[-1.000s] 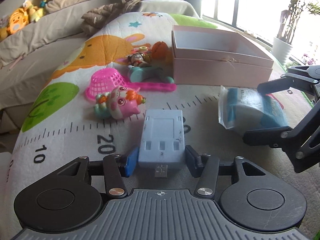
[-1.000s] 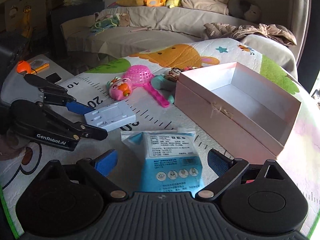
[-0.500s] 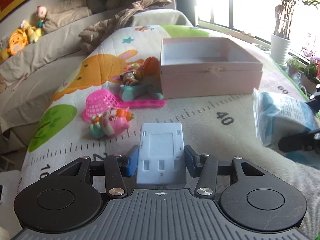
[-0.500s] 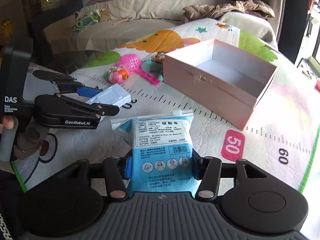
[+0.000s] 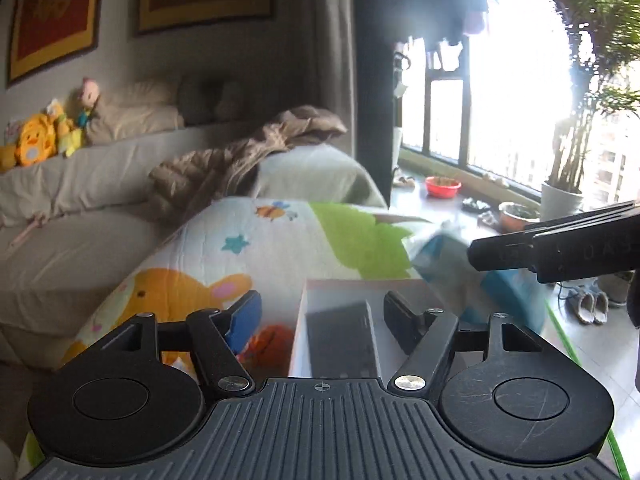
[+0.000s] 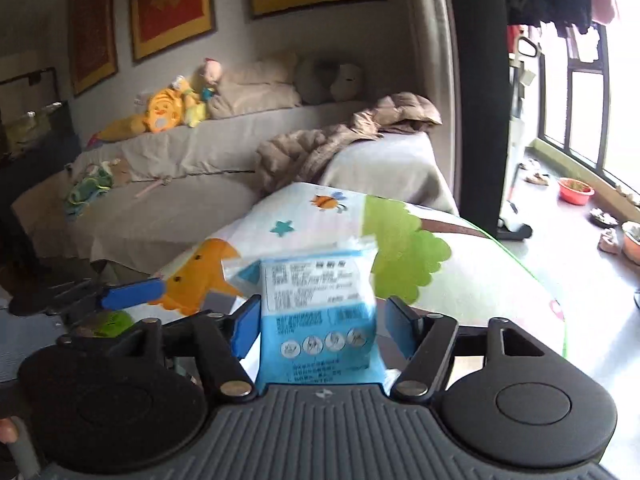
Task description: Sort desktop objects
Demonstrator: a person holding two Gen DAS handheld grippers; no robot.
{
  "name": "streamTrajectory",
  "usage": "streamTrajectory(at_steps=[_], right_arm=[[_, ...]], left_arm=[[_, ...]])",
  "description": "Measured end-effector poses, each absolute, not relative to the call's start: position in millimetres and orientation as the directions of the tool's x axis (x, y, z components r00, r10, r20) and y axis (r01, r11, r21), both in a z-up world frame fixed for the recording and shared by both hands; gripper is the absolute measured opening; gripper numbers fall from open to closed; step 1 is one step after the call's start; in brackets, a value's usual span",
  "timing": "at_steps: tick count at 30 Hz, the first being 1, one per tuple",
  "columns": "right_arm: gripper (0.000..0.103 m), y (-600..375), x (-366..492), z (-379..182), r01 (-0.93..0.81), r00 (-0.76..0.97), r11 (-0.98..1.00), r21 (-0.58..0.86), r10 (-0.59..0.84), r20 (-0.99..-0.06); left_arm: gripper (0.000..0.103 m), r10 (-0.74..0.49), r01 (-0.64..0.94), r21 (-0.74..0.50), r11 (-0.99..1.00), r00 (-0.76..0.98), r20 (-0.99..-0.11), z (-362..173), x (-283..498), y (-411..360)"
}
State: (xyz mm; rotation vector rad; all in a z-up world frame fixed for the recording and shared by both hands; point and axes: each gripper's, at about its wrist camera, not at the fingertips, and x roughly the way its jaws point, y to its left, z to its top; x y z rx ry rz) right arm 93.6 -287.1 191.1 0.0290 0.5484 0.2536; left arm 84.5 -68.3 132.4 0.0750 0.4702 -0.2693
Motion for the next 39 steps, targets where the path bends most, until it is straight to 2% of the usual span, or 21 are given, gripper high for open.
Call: streamTrajectory(at_steps=[3, 8, 12, 17, 18, 19, 21, 23, 27, 29, 34, 39], right_arm=[[0.069, -290.1, 105.0, 172.2, -0.222, 0.805, 0.972, 0.078, 0.228, -0.547], [0.069, -282.5, 110.9, 152.4, -0.227, 0.771, 0.967, 0.119, 0.253, -0.584], [0.073, -227.9, 132.0, 151.8, -0.294, 0.704, 0.949, 0.115, 0.297, -0.645], [0.073, -133.9, 191.8, 146.3, -0.332, 0.63, 0.939, 0.086, 0.289, -0.721], [0.068, -118.7, 207.3, 142.5, -0.319, 0.624, 0.945, 0.073, 0.267, -0.734], [0.056, -103.5, 226.4, 135.8, -0.294, 0.615, 0.954, 0.055, 0.233, -0.754], [0.047, -84.8, 259.7, 121.8, -0.241, 0.587, 0.969, 0.046, 0.184, -0.788], [0.047, -72.1, 290.0, 106.1, -0.184, 0.575, 0.982, 0.031, 0.134, -0.807], [0.047, -53.6, 319.2, 74.9, -0.179, 0.527, 0.983, -0.049, 0.053, -0.848], [0.047, -50.2, 322.0, 60.5, -0.18, 0.472, 0.983, -0.042, 0.049, -0.88], [0.042, -43.2, 281.9, 58.4, -0.279, 0.382, 0.959, 0.043, 0.152, -0.911], [0.042, -43.3, 208.2, 62.4, -0.423, 0.252, 0.897, 0.129, 0.254, -0.934]], left_arm=[[0.095, -0.247, 0.274, -0.024, 0.961, 0.821, -0.514, 111.6, 77.2, -33.7], [0.096, -0.186, 0.227, -0.004, 0.974, 0.789, -0.585, 62.0, 45.7, 18.4], [0.097, -0.116, 0.158, 0.02, 0.987, 0.796, -0.594, 35.6, 27.8, 46.0], [0.097, -0.161, 0.14, -0.083, 0.987, 0.781, -0.603, 18.0, 25.5, 68.2], [0.098, -0.187, 0.14, -0.126, 0.982, 0.788, -0.586, 19.9, 25.7, 74.0], [0.1, -0.2, 0.133, -0.158, 0.979, 0.795, -0.572, 19.8, 23.9, 79.1], [0.1, -0.214, 0.123, -0.194, 0.973, 0.798, -0.564, 18.8, 21.3, 84.8], [0.101, -0.229, 0.131, -0.213, 0.968, 0.807, -0.544, 20.2, 17.9, 87.2], [0.102, -0.234, 0.137, -0.214, 0.967, 0.806, -0.543, 21.3, 18.0, 84.5], [0.102, -0.228, 0.124, -0.219, 0.968, 0.801, -0.554, 20.7, 19.8, 85.5], [0.103, -0.236, 0.112, -0.229, 0.967, 0.739, -0.632, 16.5, 29.7, 89.5], [0.103, -0.261, 0.215, -0.151, 0.965, 0.701, -0.664, 16.7, 5.4, 79.0]])
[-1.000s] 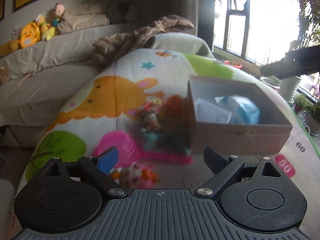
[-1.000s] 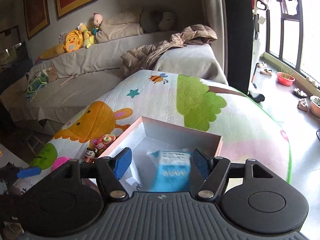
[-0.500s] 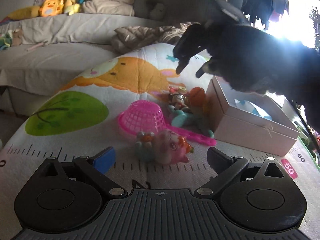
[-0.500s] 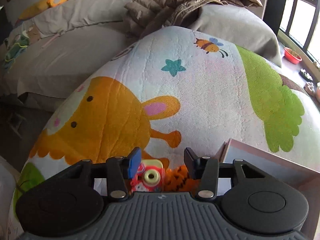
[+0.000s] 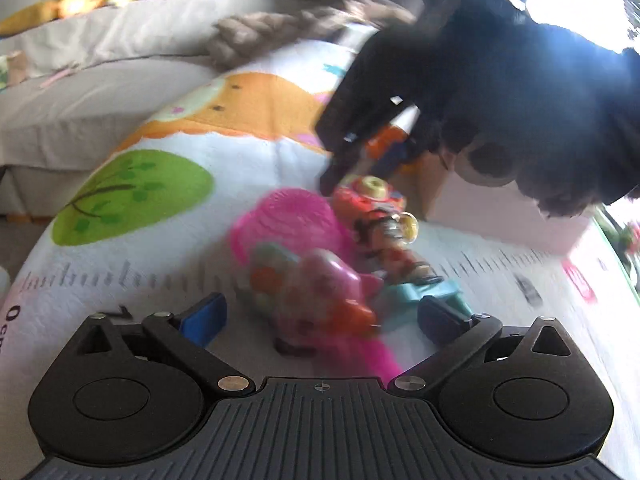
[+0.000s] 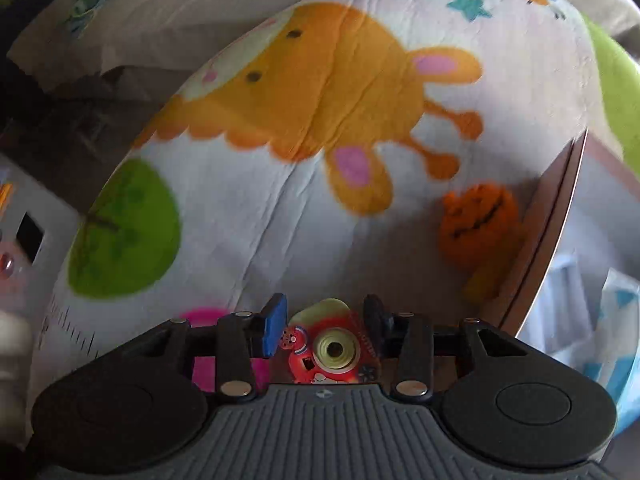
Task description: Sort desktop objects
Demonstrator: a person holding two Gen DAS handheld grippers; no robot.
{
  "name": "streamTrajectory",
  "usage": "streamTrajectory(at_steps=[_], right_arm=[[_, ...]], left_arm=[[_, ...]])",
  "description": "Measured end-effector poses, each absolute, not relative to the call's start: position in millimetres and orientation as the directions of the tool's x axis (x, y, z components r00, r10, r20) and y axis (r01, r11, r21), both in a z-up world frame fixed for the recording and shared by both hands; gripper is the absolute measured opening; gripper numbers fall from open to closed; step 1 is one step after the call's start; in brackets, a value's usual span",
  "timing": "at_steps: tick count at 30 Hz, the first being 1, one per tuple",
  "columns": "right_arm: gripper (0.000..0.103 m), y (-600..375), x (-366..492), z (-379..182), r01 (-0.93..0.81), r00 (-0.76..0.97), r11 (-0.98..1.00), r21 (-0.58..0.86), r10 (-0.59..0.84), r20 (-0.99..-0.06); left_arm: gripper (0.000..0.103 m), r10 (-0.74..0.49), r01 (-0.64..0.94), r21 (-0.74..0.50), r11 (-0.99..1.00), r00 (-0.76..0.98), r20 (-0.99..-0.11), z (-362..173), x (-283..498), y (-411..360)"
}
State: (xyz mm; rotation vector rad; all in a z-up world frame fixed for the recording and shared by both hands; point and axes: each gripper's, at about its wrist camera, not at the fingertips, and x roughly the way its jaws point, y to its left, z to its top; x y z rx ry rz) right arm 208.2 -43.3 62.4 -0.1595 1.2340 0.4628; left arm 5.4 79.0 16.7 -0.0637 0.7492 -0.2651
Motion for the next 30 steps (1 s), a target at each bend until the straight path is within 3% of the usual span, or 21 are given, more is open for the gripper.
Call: streamTrajectory(at_steps=[3, 7, 10, 12, 16, 20, 26, 30], right_arm=[[0.043, -59.1, 158.1, 83.4, -0.491, 0.302, 0.861, 0.131, 0.309, -0.902], [0.064, -105.1, 87.3, 115.0, -0.546, 0.463, 0.831, 0.104, 0.403, -0.79], [0.064, -131.0, 48.9, 108.6, -0.564, 0.464, 0.813, 0.146, 0.458, -0.758], [0.059, -137.6, 29.6, 92.2, -0.581, 0.425, 0.793, 0.182, 0.486, -0.763], [0.039, -133.4, 1.3, 56.8, -0.613, 0.385, 0.766, 0.194, 0.505, -0.773], [0.027, -143.7, -8.0, 51.2, -0.571, 0.481, 0.816, 0.092, 0.423, -0.768], [0.025, -217.6, -3.2, 46.7, -0.342, 0.61, 0.939, -0.038, 0.191, -0.769], [0.031, -247.6, -20.8, 49.6, -0.291, 0.65, 0.957, -0.018, 0.184, -0.737]], left_arm=[[0.103, -0.284, 0.299, -0.099, 0.949, 0.68, -0.676, 16.4, -20.7, 66.7], [0.103, -0.28, 0.354, -0.027, 0.935, 0.689, -0.668, 16.4, -49.7, 59.7], [0.103, -0.254, 0.339, -0.006, 0.941, 0.693, -0.675, 19.9, -63.6, 64.8], [0.103, -0.208, 0.301, 0.02, 0.953, 0.704, -0.679, 24.7, -68.1, 71.1], [0.103, -0.15, 0.25, 0.05, 0.967, 0.717, -0.681, 36.5, -72.0, 85.6], [0.103, -0.127, 0.207, 0.04, 0.978, 0.731, -0.671, 47.4, -70.9, 83.3], [0.103, -0.236, 0.255, -0.074, 0.964, 0.696, -0.678, 47.4, -49.5, 45.2], [0.103, -0.217, 0.267, -0.039, 0.963, 0.683, -0.697, 33.9, -26.7, 10.9]])
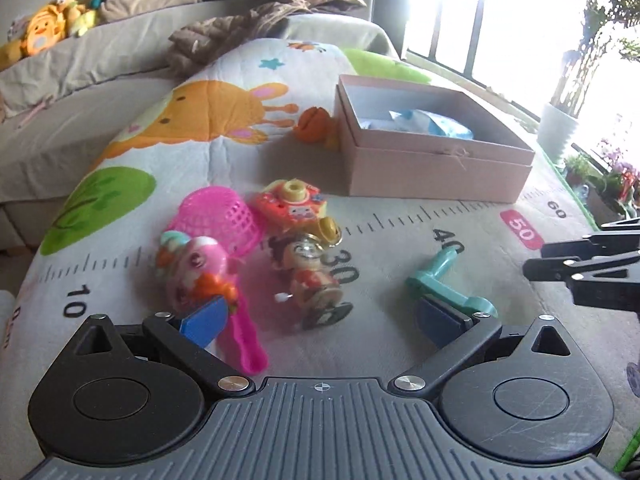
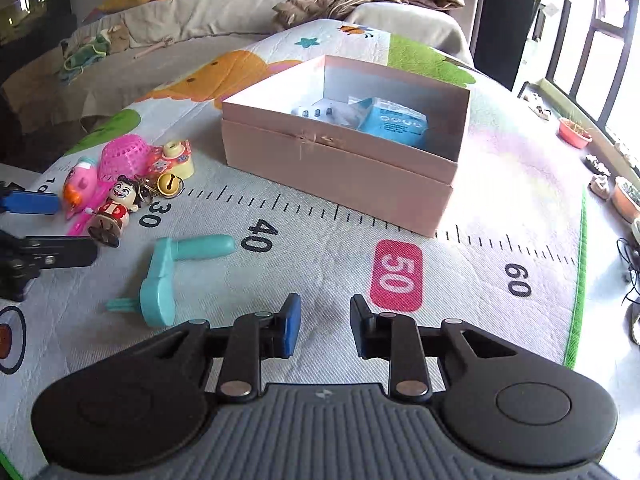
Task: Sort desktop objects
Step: 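Grasp the teal crank toy with right tool while left tool grasps the pink pig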
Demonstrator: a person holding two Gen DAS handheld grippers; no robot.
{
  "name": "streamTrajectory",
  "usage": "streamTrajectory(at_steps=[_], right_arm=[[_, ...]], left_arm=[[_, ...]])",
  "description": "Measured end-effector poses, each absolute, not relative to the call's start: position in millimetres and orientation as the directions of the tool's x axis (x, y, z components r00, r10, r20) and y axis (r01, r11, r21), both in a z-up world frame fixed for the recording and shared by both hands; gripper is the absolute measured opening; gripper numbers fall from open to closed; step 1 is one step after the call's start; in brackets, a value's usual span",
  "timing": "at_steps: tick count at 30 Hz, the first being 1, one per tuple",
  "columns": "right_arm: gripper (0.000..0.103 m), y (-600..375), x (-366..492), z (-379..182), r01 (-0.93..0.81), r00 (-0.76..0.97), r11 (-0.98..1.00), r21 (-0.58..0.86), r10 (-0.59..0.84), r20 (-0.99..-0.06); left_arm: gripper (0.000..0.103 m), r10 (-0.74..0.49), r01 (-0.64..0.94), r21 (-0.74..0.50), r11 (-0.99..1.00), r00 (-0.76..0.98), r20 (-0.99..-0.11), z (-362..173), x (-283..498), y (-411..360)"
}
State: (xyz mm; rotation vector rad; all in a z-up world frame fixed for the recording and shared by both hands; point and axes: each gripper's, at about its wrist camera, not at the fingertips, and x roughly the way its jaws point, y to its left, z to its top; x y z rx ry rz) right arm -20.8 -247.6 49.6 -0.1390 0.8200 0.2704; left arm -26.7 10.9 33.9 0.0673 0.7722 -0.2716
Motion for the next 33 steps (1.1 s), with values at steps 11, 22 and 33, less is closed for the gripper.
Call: streamTrajectory(at_steps=[11, 22, 33], right_arm=[[0.052, -229.1, -44.7, 55.6, -0.407, 0.652, 0.909, 0.095, 0.362, -0.667], [0.055, -180.6, -29.6, 34.5, -0.422, 0.676, 0.907, -0.011, 0.306, -0.671], [0.056, -218.4, -38.7, 38.0, -0.353, 0.696, 0.936, 0.008, 0.269, -0.666]], left_arm=[[0.103, -0.122, 0.178, 0.013, 0.984, 0.724, -0.679, 33.1, -30.6, 20.8], [0.103, 0.03, 0.023, 0.073, 0.997, 0.761, -0.648, 37.1, -44.3, 57.3], [0.077, 0.098, -0.13, 0.01, 0.991, 0.697, -0.71, 20.1, 14.3, 67.1]])
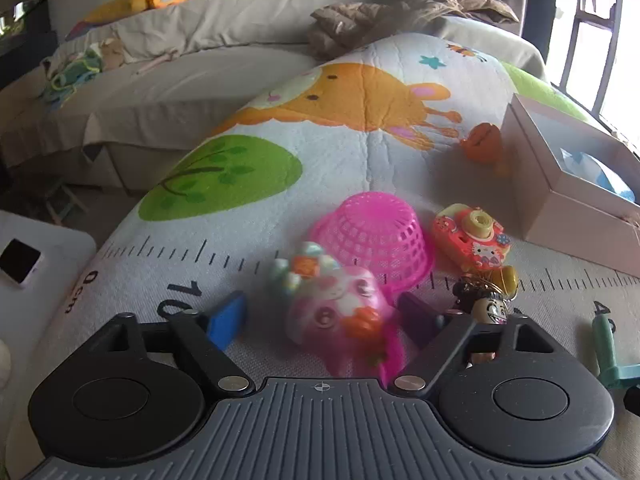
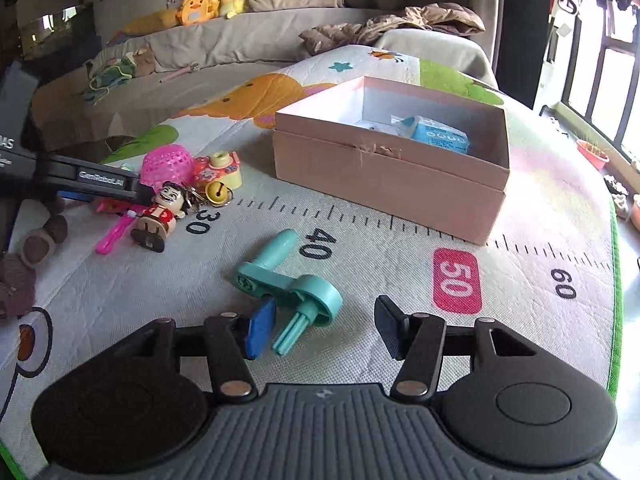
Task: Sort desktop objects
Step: 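Grasp the teal crank toy with right tool while left tool grasps the pink pig, then carry the pink pig into the pink box and open the left tool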
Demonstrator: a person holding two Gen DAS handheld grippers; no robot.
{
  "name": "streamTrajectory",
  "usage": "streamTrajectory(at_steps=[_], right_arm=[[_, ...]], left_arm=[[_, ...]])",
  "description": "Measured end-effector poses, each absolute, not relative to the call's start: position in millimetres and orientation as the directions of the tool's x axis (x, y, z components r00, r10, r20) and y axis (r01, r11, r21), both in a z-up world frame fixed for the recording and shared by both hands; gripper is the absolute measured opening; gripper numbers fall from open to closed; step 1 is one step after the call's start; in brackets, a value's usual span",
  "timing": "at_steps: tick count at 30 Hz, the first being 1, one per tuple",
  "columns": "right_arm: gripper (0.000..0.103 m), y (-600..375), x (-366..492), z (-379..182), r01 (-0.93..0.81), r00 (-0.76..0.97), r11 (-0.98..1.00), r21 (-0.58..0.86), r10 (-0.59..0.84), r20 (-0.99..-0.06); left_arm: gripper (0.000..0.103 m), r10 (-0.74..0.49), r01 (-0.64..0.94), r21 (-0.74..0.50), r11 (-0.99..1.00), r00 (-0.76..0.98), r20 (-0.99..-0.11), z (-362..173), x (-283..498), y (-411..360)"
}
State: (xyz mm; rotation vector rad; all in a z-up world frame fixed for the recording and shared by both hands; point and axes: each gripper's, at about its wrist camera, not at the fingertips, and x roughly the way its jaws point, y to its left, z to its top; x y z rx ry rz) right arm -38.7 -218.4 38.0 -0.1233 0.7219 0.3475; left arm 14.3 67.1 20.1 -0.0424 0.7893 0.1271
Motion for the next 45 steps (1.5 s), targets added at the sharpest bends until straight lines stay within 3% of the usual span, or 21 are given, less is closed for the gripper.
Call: streamTrajectory(at_steps=[4, 11, 13, 16, 20, 28, 33, 35, 36, 37, 40, 45], right_arm=[[0.064, -202.7, -35.6, 43.8, -0.42, 0.688, 0.908, -0.003, 0.316, -0.653], [0.065, -181.8, -19.3, 32.9, -0.45, 0.67, 0.892, -0.04, 0.308, -0.676], [0.049, -182.0, -20.9, 35.1, -0.461, 0.66, 0.887, -0.035, 0.316, -0.682], [0.037, -187.0, -27.5, 36.3, -0.479, 0.639, 0.878, -0.017, 0.335, -0.692], [0.036, -197.2, -38.4, 37.3, -0.471, 0.647, 0.882, -0.034, 0.319, -0.693], [0.037, -209.4, -39.7, 44.3, -0.449, 0.678, 0.891, -0.064, 0.293, -0.674], [0.037, -189.5, -26.4, 38.9, -0.532, 0.639, 0.843, -0.082, 0.336, -0.692], [0.033, -184.4, -26.9, 38.3, -0.554, 0.631, 0.827, -0.093, 0.345, -0.695], [0.025, -183.6, -27.8, 39.8, -0.566, 0.62, 0.82, -0.087, 0.354, -0.701], [0.02, -183.9, -29.2, 41.5, -0.575, 0.604, 0.815, -0.067, 0.368, -0.707], [0.011, -189.1, -37.1, 46.4, -0.566, 0.601, 0.823, -0.045, 0.375, -0.706], [0.011, -213.2, -48.4, 63.8, -0.518, 0.626, 0.855, -0.012, 0.37, -0.687]], left_arm=[[0.061, 0.092, -0.103, 0.026, 0.994, 0.709, -0.7, 22.4, 5.4, 69.8], [0.059, 0.028, 0.0, 0.042, 0.999, 0.736, -0.676, 32.8, -32.5, 69.6], [0.059, -0.044, 0.074, 0.016, 0.997, 0.733, -0.679, 35.0, -49.7, 65.9], [0.059, -0.139, 0.204, 0.015, 0.979, 0.716, -0.684, 33.2, -72.0, 49.1], [0.061, -0.205, 0.316, 0.043, 0.948, 0.705, -0.679, 30.1, -85.7, 24.2], [0.083, -0.236, 0.367, 0.038, 0.929, 0.671, -0.703, 25.7, -88.8, 13.1], [0.084, -0.205, 0.348, 0.055, 0.936, 0.665, -0.718, 22.4, -85.4, 7.6], [0.085, -0.178, 0.325, 0.068, 0.943, 0.669, -0.722, 20.2, -79.4, 5.5], [0.082, -0.174, 0.317, 0.066, 0.946, 0.67, -0.722, 20.5, -76.6, 5.7], [0.073, -0.167, 0.307, 0.067, 0.949, 0.672, -0.722, 21.6, -74.0, 5.8], [0.055, -0.139, 0.294, 0.102, 0.95, 0.695, -0.706, 26.1, -72.3, 4.2], [0.053, -0.123, 0.314, 0.176, 0.933, 0.737, -0.664, 35.5, -81.2, -1.4]])
